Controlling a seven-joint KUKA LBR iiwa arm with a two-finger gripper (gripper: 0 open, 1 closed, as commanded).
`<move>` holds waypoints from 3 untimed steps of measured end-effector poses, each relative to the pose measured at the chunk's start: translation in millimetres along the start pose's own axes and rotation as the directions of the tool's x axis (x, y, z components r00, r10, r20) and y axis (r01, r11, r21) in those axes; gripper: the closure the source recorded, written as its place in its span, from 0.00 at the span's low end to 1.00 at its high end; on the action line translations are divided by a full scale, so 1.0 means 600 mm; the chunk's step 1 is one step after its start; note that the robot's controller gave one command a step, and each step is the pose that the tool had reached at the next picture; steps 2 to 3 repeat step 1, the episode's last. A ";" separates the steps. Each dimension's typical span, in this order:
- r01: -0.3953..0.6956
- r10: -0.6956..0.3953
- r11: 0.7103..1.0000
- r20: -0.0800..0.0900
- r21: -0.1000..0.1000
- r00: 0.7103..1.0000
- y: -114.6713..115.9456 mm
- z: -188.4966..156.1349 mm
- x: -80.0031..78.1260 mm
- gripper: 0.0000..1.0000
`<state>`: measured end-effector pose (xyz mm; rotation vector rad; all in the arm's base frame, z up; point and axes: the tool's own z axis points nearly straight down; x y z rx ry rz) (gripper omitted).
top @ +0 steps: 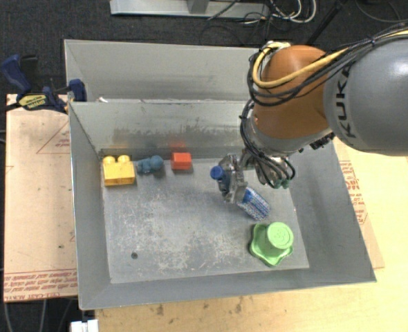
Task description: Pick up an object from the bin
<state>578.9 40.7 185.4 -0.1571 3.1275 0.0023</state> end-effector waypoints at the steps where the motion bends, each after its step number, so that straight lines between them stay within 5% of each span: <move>1: -0.007 0.007 1.000 0.001 0.001 1.000 -0.007 -0.179 -0.014 1.00; 3: -0.007 0.007 1.000 0.001 0.001 1.000 -0.007 -0.179 -0.014 1.00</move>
Offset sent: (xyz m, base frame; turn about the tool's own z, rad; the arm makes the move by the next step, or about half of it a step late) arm 0.0053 -0.0040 0.1032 0.0065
